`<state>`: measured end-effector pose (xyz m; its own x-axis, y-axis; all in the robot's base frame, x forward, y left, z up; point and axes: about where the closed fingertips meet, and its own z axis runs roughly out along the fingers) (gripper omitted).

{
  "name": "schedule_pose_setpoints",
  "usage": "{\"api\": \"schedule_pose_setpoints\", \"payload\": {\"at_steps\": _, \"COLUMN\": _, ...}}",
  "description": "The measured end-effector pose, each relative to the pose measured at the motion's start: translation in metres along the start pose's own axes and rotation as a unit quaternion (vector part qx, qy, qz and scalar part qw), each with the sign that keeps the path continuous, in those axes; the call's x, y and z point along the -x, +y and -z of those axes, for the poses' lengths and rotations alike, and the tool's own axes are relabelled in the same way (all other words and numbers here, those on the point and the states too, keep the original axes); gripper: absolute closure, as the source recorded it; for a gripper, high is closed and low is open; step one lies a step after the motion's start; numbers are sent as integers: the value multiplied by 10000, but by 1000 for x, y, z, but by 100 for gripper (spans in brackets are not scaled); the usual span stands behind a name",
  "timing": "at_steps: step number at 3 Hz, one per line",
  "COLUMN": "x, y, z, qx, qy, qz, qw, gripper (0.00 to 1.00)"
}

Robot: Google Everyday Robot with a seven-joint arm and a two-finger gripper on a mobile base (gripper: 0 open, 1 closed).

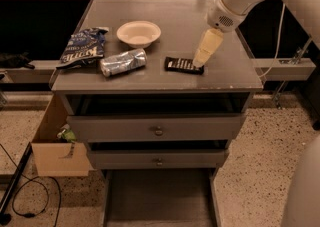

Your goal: Place rxbar chocolate into bottom drawer

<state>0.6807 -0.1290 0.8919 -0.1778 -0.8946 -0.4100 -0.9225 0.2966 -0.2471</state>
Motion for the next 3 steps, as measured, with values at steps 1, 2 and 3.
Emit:
{"api": "schedule_pose_setpoints", "payload": {"at_steps": 1, "x": -2, "y": 1, "z": -14, "qx": 97, "qy": 95, "qz": 25, "qw": 9999, "gripper": 0}}
{"api": "schedule_pose_setpoints", "payload": {"at_steps": 2, "x": -11, "y": -5, "z": -28, "qx": 181, "qy": 131, "qz": -38, "qw": 9997, "gripper": 0}}
{"api": "schedule_pose_setpoints", "payload": {"at_steps": 3, "x": -17, "y": -9, "z": -35, "qx": 228, "qy": 101, "qz": -110, "qw": 9996, "gripper": 0}}
